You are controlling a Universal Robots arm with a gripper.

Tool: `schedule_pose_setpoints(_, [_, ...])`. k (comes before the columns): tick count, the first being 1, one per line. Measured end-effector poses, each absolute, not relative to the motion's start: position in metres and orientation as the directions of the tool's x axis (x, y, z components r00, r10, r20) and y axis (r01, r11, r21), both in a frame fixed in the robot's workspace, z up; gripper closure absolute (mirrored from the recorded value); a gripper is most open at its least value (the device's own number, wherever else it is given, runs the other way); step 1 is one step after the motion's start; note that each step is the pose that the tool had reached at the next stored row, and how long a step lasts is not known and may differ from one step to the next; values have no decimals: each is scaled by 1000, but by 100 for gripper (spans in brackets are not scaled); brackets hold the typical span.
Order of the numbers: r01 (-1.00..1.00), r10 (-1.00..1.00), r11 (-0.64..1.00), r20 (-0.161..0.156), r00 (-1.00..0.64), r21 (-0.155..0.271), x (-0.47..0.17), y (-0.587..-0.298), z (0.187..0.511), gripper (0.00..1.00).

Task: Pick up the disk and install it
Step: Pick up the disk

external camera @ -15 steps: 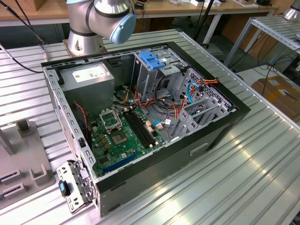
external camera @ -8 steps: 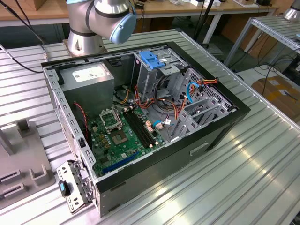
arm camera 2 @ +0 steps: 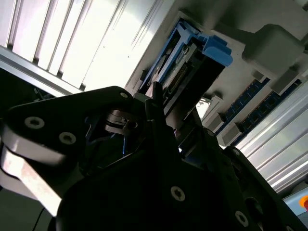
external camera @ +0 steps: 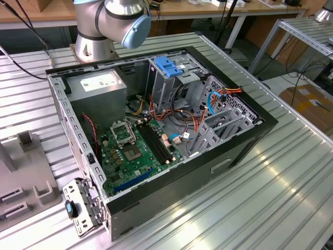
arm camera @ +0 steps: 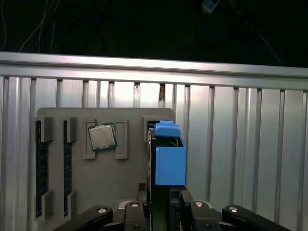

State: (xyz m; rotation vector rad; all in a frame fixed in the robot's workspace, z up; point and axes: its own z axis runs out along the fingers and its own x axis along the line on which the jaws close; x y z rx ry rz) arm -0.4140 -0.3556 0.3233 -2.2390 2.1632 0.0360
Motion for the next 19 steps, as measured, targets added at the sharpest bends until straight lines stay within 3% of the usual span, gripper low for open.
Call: schedule_pose_setpoints(19, [-999,-999,-34,-36,34,-4,-414,-356,382,65])
